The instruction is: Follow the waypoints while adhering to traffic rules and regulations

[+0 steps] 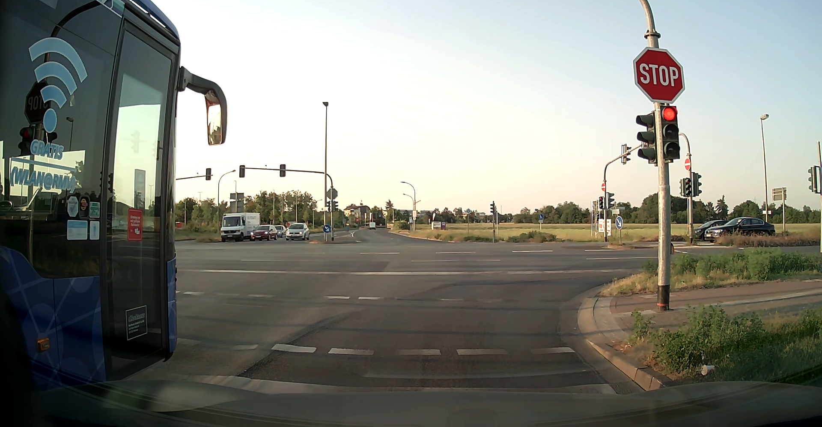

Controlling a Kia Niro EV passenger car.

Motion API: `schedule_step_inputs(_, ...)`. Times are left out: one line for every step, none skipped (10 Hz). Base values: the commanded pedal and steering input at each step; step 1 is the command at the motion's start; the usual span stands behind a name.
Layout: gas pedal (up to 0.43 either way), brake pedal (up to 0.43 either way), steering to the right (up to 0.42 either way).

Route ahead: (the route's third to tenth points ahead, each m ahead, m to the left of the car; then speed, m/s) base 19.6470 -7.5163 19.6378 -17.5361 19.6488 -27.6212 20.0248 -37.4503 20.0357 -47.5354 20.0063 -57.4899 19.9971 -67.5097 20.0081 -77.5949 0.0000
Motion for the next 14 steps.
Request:
schedule_step_inputs(0.000,0.390,0.004)
schedule_step_inputs(0.000,0.390,0.004)
schedule_step_inputs(0.000,0.384,0.004)
schedule_step_inputs(0.000,0.390,0.004)
schedule_step_inputs(0.000,0.384,0.004)
schedule_step_inputs(0.000,0.390,0.004)
schedule_step_inputs(0.000,0.384,0.004)
schedule_step_inputs(0.000,0.384,0.004)
schedule_step_inputs(0.000,0.384,0.004)
schedule_step_inputs(0.000,0.390,0.004)
schedule_step_inputs(0.000,0.384,0.004)
schedule_step_inputs(0.000,0.384,0.003)
schedule_step_inputs(0.000,0.384,0.004)
schedule_step_inputs(0.000,0.384,0.004)
